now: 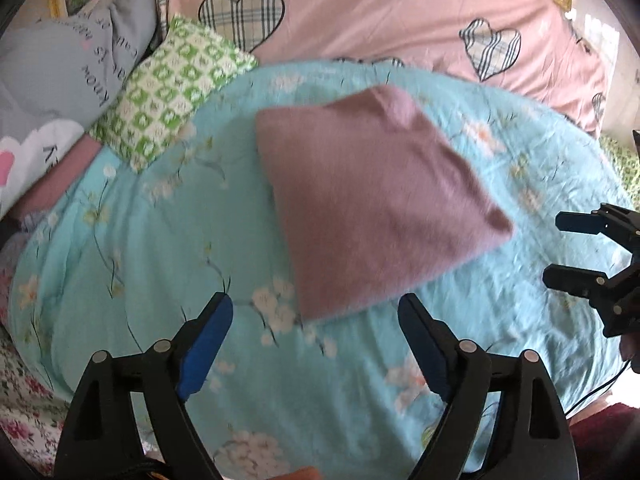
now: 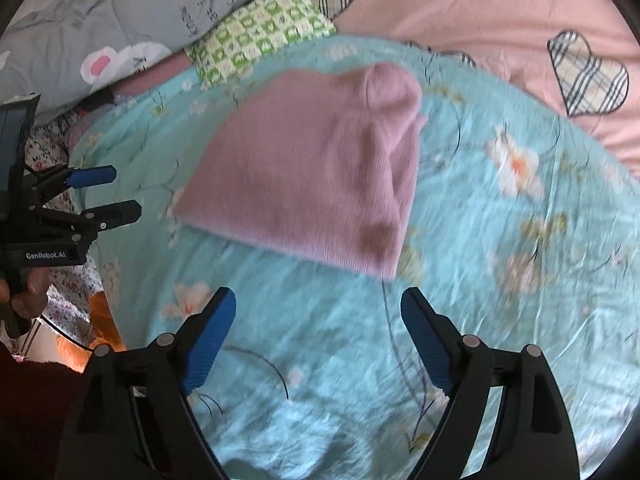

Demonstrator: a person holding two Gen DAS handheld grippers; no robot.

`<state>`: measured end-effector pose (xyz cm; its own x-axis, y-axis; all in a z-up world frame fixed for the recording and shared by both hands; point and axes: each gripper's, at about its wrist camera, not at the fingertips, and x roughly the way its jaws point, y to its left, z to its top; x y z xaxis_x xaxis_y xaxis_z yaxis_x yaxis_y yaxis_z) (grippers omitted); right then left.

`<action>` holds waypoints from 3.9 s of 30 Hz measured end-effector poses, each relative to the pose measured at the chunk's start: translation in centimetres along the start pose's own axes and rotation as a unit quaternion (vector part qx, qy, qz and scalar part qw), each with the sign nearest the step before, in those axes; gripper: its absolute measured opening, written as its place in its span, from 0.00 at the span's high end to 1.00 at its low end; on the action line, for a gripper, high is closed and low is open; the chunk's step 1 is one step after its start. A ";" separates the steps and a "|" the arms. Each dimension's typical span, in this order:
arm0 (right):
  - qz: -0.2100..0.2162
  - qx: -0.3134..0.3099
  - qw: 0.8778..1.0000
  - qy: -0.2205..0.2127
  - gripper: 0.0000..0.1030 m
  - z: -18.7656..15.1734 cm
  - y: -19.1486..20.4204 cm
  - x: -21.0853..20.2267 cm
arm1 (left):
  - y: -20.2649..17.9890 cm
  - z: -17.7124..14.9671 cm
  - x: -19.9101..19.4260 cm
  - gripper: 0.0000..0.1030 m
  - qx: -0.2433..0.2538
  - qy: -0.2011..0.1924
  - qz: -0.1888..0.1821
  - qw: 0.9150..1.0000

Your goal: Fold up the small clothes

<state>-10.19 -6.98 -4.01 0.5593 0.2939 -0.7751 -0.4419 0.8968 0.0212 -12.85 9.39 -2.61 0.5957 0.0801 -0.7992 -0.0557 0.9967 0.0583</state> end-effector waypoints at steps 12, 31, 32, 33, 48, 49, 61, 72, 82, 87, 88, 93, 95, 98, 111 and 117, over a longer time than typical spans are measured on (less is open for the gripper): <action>0.001 -0.004 1.000 0.021 0.08 1.8 -0.2 3.4 | -0.7 -0.2 4.1 0.10 -0.005 0.023 -0.014 1.000; -0.009 0.031 0.999 -0.013 0.08 3.5 -1.7 6.4 | -1.0 1.5 5.0 0.10 -0.042 -0.012 -0.004 0.999; -0.010 0.032 0.999 -0.012 0.08 3.5 -1.7 6.5 | -1.0 1.5 5.1 0.10 -0.041 -0.012 -0.004 0.999; -0.011 0.032 0.999 -0.013 0.08 3.5 -1.7 6.7 | -1.0 1.4 5.2 0.10 -0.040 -0.010 -0.003 0.999; -0.005 0.040 0.999 0.007 0.08 3.5 -2.0 7.8 | -0.7 1.3 7.1 0.10 -0.039 0.025 -0.002 0.999; -0.005 0.040 0.999 0.008 0.08 3.5 -2.1 7.8 | -0.7 1.3 7.1 0.10 -0.038 0.026 -0.002 0.999; -0.006 0.045 0.999 0.005 0.08 3.4 -2.0 7.5 | -0.8 1.2 6.8 0.10 -0.042 0.022 -0.002 0.999; -0.008 0.042 0.999 0.002 0.08 3.7 -1.7 7.3 | -1.0 1.2 6.3 0.10 -0.041 0.017 0.000 0.999; -0.007 0.042 0.999 0.001 0.08 3.9 -1.6 7.3 | -0.8 1.4 6.2 0.10 -0.039 0.011 -0.002 0.999; -0.007 0.041 0.999 0.001 0.08 3.9 -1.7 7.3 | -0.8 1.5 6.2 0.10 -0.040 0.010 -0.002 0.999; -0.007 0.041 0.999 0.002 0.08 3.9 -1.7 7.3 | -0.8 1.5 6.2 0.10 -0.041 0.010 -0.002 0.999; -0.008 0.043 0.999 0.001 0.08 4.1 -1.7 7.4 | -0.6 1.7 6.3 0.10 -0.046 0.010 -0.004 0.999; -0.007 0.044 0.999 0.000 0.08 4.1 -1.8 7.4 | -0.6 1.7 6.3 0.10 -0.046 0.009 -0.003 0.999; -0.008 0.044 0.999 0.000 0.08 4.1 -1.7 7.3 | -0.8 1.7 6.2 0.10 -0.045 0.008 -0.002 0.999; -0.008 0.046 0.999 -0.005 0.08 4.1 -1.3 7.1 | -0.8 1.8 6.1 0.10 -0.045 0.008 -0.001 0.999; -0.009 0.046 0.999 -0.006 0.08 4.2 -1.3 7.0 | -0.7 1.9 6.2 0.10 -0.042 0.006 0.000 0.999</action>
<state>-2.71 -4.71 -6.78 0.5751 0.2813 -0.7682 -0.3660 0.9283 0.0659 -7.57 9.24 -6.44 0.5858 0.0795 -0.8066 -0.1225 0.9924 0.0088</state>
